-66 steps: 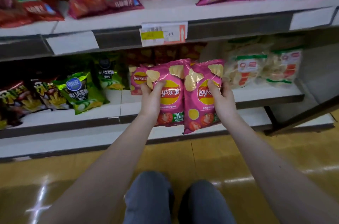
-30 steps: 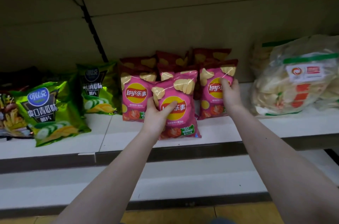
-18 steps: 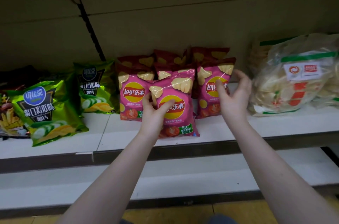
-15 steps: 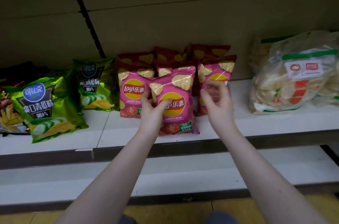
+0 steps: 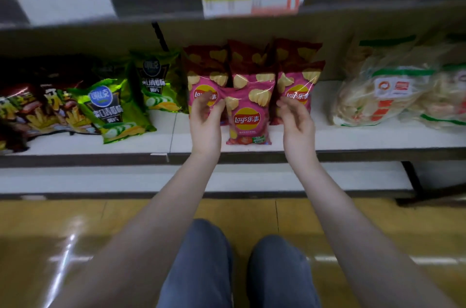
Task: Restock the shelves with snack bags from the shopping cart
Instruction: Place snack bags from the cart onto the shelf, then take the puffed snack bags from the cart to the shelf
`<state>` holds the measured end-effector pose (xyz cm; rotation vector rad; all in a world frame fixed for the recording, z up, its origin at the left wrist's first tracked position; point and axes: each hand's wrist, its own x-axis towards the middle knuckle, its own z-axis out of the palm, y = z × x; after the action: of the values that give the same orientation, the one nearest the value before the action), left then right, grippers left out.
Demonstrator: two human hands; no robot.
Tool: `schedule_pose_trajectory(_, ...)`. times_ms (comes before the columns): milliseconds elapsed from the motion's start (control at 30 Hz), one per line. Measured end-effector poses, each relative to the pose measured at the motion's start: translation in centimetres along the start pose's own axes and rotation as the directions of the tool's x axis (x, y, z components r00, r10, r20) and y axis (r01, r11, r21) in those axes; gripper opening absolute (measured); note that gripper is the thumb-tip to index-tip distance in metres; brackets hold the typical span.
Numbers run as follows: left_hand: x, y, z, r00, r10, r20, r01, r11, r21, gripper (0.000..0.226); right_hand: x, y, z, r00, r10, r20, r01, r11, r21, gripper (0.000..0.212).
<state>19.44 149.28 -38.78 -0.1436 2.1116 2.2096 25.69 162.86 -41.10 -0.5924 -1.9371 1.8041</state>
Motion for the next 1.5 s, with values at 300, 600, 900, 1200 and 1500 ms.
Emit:
schedule_pose_trajectory(300, -11.5, 19.8, -4.6, 0.996, -0.082, -0.038, 0.082, 0.997, 0.003, 0.011, -7.9, -19.7, -0.4, 0.973, 0.043, 0.225, -0.036, 0.999, -0.036, 0.024)
schedule_pose_trajectory(600, -19.1, 29.4, -11.8, 0.967, -0.023, -0.255, 0.011, 0.999, -0.047, 0.019, -13.8, -31.2, 3.8, 0.908, 0.018, 0.419, 0.002, 0.999, -0.046, 0.02)
schedule_pose_trajectory(900, -20.7, 32.3, -24.9, 0.912, 0.022, -0.41, -0.056, 0.996, -0.071, 0.019, -20.2, -34.8, 15.9, 0.809, -0.043, 0.586, 0.038, 0.999, 0.021, 0.02)
schedule_pose_trajectory(1200, -20.2, 35.5, -45.6, 0.8, 0.091, -0.593, -0.131, 0.991, -0.025, 0.022, -31.0, -38.7, 35.2, 0.671, -0.094, 0.736, 0.063, 0.996, 0.07, 0.02)
schedule_pose_trajectory(1500, -19.8, 36.9, -65.3, 0.614, 0.045, -0.788, -0.165, 0.984, -0.073, 0.019, -40.6, -40.5, 54.0, 0.476, -0.082, 0.876, 0.04, 0.997, 0.071, 0.021)
